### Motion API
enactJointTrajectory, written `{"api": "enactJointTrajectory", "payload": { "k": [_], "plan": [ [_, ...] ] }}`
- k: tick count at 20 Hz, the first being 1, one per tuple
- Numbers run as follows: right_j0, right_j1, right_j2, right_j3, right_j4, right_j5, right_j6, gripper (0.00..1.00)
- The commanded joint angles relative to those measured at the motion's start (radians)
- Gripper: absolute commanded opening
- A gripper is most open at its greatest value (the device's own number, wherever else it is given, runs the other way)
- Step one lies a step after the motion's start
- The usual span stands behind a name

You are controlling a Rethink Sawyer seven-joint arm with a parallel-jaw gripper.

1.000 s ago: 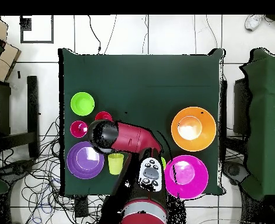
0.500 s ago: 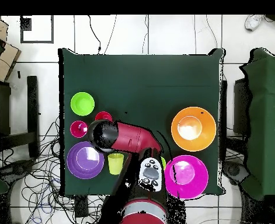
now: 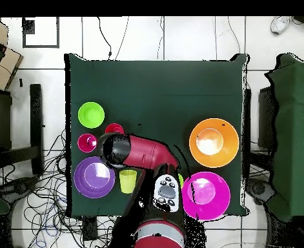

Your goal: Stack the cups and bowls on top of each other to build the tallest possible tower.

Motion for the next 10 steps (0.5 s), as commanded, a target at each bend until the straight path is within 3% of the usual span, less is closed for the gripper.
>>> {"api": "enactJointTrajectory", "payload": {
  "k": [1,10],
  "plan": [
    [-0.001,0.078,0.098,0.024,-0.025,-0.076,0.1,1.0],
    [-0.002,0.081,0.101,0.029,-0.025,-0.089,0.1,1.0]
  ]
}}
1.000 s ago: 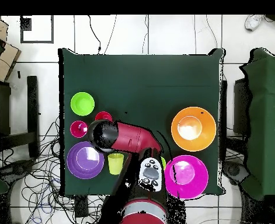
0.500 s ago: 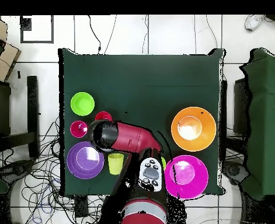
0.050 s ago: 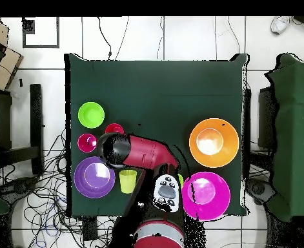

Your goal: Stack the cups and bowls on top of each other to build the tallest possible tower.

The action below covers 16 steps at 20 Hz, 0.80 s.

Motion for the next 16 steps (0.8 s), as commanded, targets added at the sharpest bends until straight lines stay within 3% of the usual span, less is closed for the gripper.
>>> {"api": "enactJointTrajectory", "payload": {
  "k": [1,16],
  "plan": [
    [-0.002,0.082,0.101,0.029,-0.026,-0.091,0.101,1.0],
    [-0.002,0.084,0.103,0.039,-0.023,-0.113,0.103,1.0]
  ]
}}
